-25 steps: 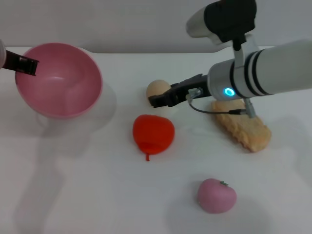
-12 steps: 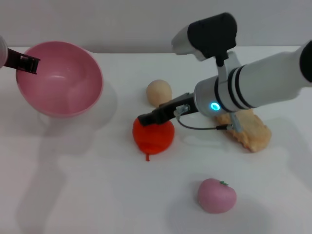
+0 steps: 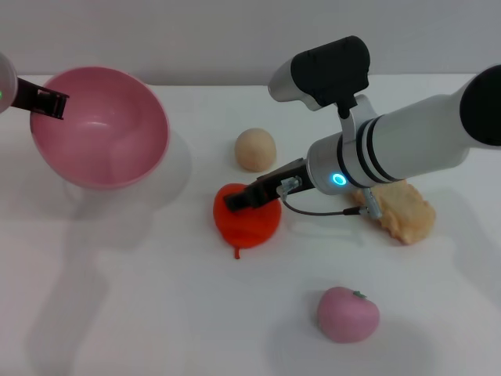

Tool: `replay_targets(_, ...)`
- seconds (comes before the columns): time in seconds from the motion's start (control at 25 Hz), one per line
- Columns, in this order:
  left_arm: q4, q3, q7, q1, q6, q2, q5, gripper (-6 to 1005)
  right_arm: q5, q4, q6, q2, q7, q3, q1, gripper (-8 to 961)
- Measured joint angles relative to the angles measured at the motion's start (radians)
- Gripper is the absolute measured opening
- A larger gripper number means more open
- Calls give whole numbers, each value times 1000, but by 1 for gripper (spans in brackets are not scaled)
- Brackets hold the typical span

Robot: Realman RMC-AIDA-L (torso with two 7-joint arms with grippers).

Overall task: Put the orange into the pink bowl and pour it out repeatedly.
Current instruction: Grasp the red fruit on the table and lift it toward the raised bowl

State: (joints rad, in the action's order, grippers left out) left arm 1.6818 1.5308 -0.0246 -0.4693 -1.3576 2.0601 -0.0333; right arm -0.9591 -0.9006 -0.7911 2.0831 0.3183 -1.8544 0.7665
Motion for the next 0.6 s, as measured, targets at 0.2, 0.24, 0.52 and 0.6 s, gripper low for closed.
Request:
replay_targets(0.2,2,1,2,0,0,0,-1,42,-1,17,2,0,0,-8,10,716)
replay_targets(0.24,4,2,3,1,0,0,-2,42,-1,18,1,0,0,-13,10,715)
replay_targets(0.52,6,1,8,2,0,0,-8,42,0,38,6,2,9,-25,16,625)
replay_targets(0.6,6,2,9,1,0,0,-8,42,3,37,6,2,11,-27,16,595)
